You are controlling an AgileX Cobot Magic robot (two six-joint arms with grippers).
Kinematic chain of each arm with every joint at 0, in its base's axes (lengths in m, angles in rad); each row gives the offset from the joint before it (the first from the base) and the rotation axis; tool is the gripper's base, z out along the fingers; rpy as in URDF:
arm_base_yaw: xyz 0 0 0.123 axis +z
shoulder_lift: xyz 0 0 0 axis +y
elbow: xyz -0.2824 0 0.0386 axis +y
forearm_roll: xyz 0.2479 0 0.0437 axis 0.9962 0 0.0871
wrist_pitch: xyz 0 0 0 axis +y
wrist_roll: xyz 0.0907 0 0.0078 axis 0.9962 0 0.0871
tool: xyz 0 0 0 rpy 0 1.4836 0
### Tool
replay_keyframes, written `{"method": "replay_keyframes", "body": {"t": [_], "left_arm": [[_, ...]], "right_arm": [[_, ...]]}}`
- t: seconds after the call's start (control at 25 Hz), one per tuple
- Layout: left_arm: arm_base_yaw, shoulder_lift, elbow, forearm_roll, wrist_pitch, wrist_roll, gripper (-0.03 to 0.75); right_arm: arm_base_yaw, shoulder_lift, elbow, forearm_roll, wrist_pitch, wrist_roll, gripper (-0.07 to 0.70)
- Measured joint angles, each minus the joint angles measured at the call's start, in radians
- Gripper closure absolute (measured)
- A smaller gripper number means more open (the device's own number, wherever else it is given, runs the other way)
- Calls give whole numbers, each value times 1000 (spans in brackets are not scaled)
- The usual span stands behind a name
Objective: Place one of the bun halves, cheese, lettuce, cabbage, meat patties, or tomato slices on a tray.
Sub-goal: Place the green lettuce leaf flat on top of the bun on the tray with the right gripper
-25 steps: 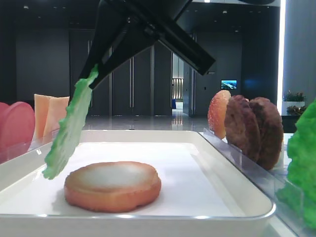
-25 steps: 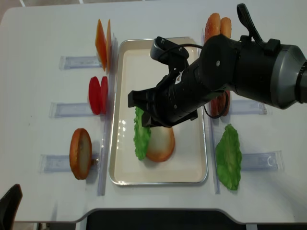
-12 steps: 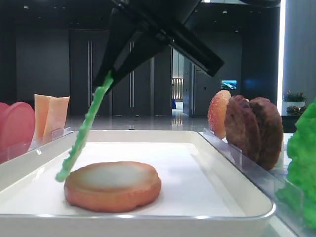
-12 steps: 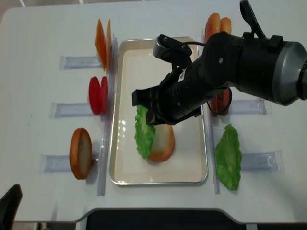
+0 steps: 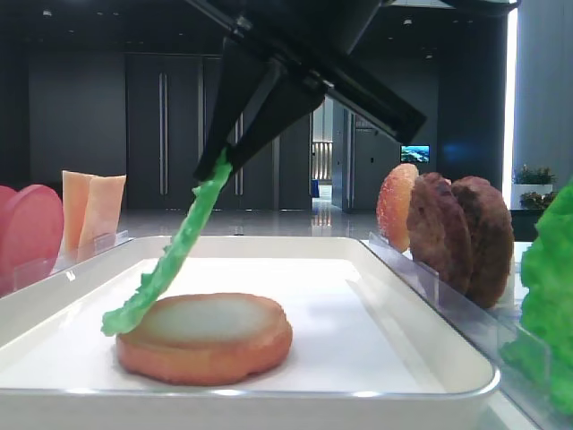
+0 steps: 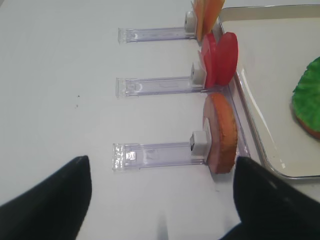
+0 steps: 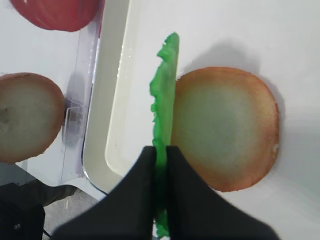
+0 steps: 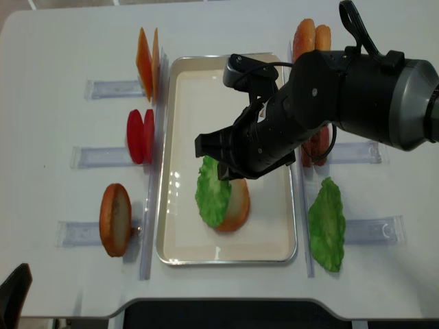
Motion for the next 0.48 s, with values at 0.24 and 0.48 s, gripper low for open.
{"method": "replay_keyframes", "body": {"t": [0.24,0.48], "left_arm": [[0,0,0,0,0,0,24],[0,0,0,0,0,0,24]], "right_arm": [[0,11,0,-16,5,7,615],[0,12,0,-18,7,9,610]]}}
